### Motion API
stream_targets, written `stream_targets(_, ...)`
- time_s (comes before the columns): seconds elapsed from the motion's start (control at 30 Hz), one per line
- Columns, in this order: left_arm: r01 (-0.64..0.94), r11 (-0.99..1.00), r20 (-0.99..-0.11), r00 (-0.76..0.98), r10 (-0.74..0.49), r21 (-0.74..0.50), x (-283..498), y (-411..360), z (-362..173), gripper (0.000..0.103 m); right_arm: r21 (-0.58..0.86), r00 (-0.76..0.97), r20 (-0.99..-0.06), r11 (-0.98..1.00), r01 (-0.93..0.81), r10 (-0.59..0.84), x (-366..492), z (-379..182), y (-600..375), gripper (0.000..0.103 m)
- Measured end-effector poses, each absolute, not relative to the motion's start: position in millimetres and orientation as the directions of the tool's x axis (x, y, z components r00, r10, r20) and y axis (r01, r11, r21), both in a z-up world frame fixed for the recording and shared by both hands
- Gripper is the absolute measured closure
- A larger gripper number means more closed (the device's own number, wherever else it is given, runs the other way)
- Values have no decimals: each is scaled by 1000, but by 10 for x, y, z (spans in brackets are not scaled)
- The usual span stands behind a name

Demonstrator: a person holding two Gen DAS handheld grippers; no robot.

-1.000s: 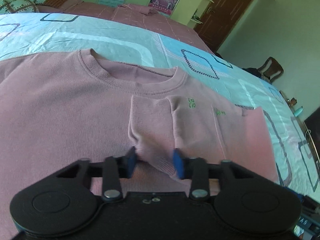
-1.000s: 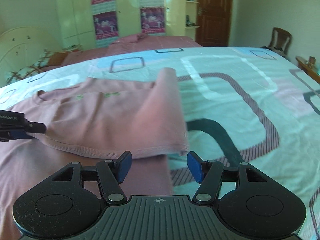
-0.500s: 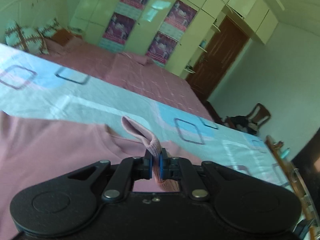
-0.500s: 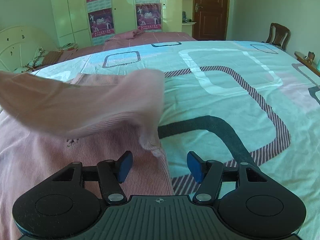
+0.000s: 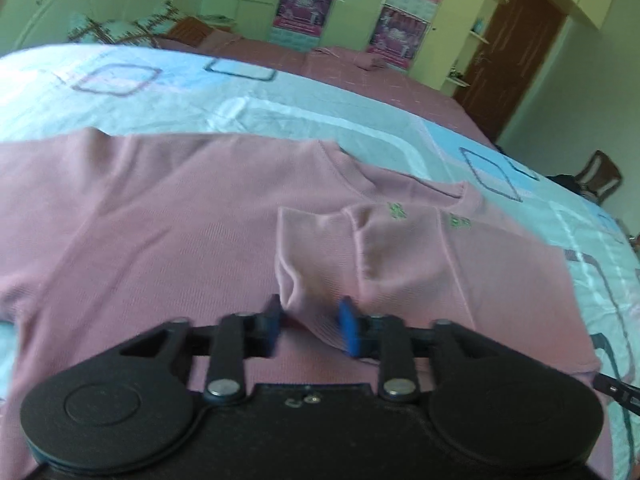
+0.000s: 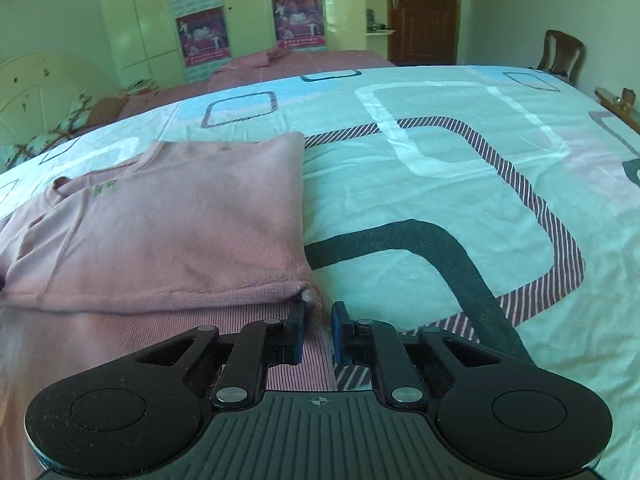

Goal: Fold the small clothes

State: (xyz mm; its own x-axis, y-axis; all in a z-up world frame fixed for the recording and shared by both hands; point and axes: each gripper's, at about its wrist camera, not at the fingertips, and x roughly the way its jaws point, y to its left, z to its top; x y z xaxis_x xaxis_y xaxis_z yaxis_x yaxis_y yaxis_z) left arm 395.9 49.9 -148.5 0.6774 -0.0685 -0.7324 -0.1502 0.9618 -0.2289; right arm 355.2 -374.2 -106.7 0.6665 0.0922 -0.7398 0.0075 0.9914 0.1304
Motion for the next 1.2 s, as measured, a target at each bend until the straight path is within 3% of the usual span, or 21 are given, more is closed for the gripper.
stream_targets(0.03, -170, 964, -724, 689, -31, -203, 3937, 514, -1427, 25, 137, 667, -739, 991, 7, 98, 3517, -1030, -3766, 79)
stream_targets(0.07, -188, 966, -704, 710, 7, -180, 3900, 531, -1365, 15, 146, 673, -733, 989, 10, 101, 3481, -987, -3794, 57)
stream_targets(0.1, -193, 968, -680, 733, 34, -160, 3857, 546, -1306, 15, 155, 683, -723, 988, 13, 104, 3448, -938, -3821, 37)
stream_targets(0.13, -187, 971, -664, 746, 40, -152, 3826, 567, -1254, 17, 157, 704, -704, 987, 18, 99, 3414, -869, -3837, 35)
stream_targets(0.4, -65, 969, -640, 761, -107, -239, 4047, 329, -1223, 28, 213, 720, -679, 977, 11, 140, 4060, -759, -3832, 35)
stream_targets(0.63, -39, 977, -718, 684, -127, -210, 4289, 162, -1628, 33, 249, 685, -711, 968, 40, 155, 4940, -1033, -3747, 38)
stream_targets(0.7, -37, 980, -715, 689, -118, -197, 4268, 182, -1690, 32, 275, 670, -723, 960, 57, 167, 5123, -1098, -3760, 64)
stream_targets(0.83, -16, 989, -717, 690, -97, -149, 4254, 118, -1689, 30, 291, 660, -730, 955, 65, 177, 5321, -1167, -3774, 70)
stream_targets(0.87, -17, 989, -718, 690, -93, -145, 4257, 112, -1689, 29, 288, 658, -729, 957, 46, 187, 5330, -1157, -3749, 92)
stream_targets(0.9, -18, 990, -718, 690, -89, -139, 4263, 101, -1688, 29, 275, 656, -730, 961, 29, 189, 5331, -1148, -3714, 95)
stream_targets(1.1, -33, 987, -725, 683, -93, -158, 4267, 137, -1609, 28, 163, 688, -718, 986, 19, 105, 5277, -1158, -3576, 95)
stream_targets(1.13, -48, 984, -724, 683, -93, -171, 4252, 171, -1564, 23, 162, 691, -715, 987, 17, 106, 5252, -1129, -3564, 95)
stream_targets(1.2, -78, 982, -715, 696, -68, -169, 4193, 257, -1463, 16, 155, 704, -702, 988, 1, 109, 5140, -1028, -3522, 80)
